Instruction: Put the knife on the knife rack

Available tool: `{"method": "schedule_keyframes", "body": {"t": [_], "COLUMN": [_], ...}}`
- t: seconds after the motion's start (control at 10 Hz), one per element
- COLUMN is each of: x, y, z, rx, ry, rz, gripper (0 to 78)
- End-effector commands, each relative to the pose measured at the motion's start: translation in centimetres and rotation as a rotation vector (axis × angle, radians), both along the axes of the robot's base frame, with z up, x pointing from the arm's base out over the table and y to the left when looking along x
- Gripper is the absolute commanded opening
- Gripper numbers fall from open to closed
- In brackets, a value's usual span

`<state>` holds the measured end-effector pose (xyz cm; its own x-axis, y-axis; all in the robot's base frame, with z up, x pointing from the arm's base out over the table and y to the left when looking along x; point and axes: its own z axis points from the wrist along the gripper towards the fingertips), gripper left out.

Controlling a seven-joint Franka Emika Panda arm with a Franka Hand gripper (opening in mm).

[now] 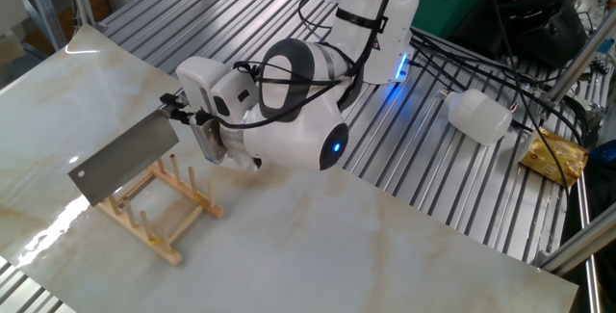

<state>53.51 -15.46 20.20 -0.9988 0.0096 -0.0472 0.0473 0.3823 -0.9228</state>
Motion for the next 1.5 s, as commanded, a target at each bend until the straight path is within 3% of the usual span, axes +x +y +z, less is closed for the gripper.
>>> {"method": "schedule_keyframes", "body": {"t": [0.1, 1.5], "x": [0.1, 0.8], "y": [0.0, 1.2], "z": [-0.2, -3.0], "rx": [0.001, 0.012], "ry": [-0.003, -0.002], "rz": [0.000, 0.000], "gripper": [1.1, 1.1]}}
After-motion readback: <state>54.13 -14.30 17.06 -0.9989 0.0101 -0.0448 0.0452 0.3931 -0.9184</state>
